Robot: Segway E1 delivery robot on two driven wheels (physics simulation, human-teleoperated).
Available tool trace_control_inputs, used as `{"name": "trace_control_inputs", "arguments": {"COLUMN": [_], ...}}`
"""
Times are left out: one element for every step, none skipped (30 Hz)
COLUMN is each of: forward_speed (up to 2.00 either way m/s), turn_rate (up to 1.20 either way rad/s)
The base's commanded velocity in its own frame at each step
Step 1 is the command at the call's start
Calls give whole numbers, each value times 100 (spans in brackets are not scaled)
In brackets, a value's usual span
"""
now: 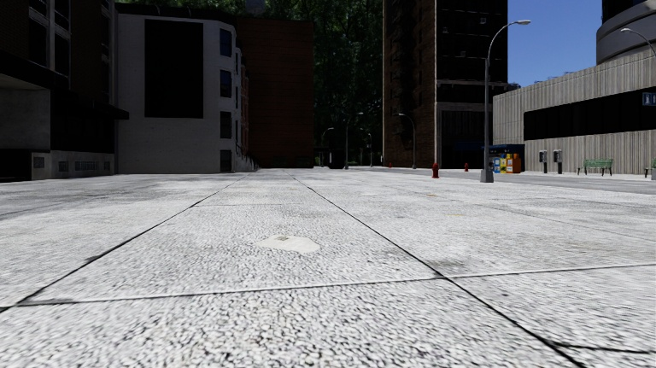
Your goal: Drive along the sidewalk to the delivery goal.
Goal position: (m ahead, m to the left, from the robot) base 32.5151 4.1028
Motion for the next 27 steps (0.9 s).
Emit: {"name": "trace_control_inputs", "arguments": {"forward_speed": [0,0,0,0,0,0,0,0,0,0,0,0,0,0,0,0,0,0,0,0,0,0,0,0,0,0,0], "turn_rate": [0,0,0,0,0,0,0,0,0,0,0,0,0,0,0,0,0,0,0,0,0,0,0,0,0,0,0]}}
